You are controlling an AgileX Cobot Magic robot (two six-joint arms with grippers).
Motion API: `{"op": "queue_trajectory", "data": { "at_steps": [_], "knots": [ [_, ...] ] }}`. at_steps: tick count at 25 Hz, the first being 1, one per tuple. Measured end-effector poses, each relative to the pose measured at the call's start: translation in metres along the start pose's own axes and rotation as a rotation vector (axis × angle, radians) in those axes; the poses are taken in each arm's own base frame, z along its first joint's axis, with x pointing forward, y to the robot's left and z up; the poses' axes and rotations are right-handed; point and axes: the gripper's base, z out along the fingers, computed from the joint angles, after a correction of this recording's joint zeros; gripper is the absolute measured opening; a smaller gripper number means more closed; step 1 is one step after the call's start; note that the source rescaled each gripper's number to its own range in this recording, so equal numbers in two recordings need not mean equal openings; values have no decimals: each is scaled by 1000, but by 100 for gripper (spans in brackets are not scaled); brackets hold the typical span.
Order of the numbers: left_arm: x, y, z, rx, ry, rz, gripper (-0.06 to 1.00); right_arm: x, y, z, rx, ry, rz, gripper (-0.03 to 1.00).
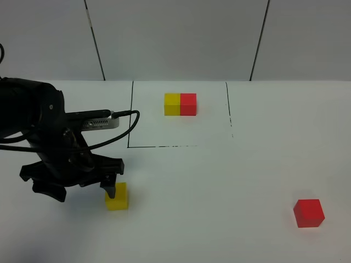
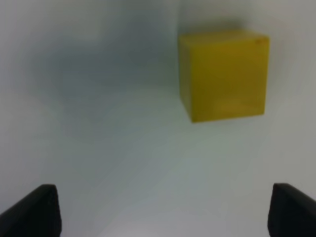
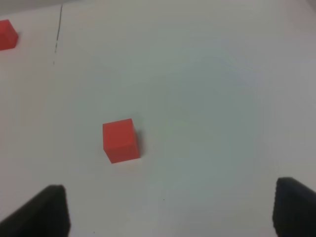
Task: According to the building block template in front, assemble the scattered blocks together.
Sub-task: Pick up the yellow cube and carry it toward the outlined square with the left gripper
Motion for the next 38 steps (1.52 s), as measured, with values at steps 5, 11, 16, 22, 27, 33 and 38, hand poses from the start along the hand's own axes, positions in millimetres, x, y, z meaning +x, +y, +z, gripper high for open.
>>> {"op": "queue_trajectory", "data": {
  "at_steps": [5, 11, 16, 22, 27, 33, 38],
  "knots": [
    [-10, -2, 17, 14, -36, -11, 79, 0, 0, 0, 0, 0, 0, 66],
    [-17, -15, 25, 67, -111, -18, 79, 0, 0, 0, 0, 0, 0, 66],
    [-19, -27, 29, 77, -112, 9, 78, 0, 0, 0, 0, 0, 0, 66],
    [-19, -27, 41, 59, -65, 8, 77, 0, 0, 0, 0, 0, 0, 66],
    [-19, -27, 59, 38, -17, 5, 75, 0, 0, 0, 0, 0, 0, 66],
    [-19, -26, 77, 22, 19, -5, 71, 0, 0, 0, 0, 0, 0, 66],
    [-22, -27, 77, 32, -14, -4, 70, 0, 0, 0, 0, 0, 0, 66]
  ]
}}
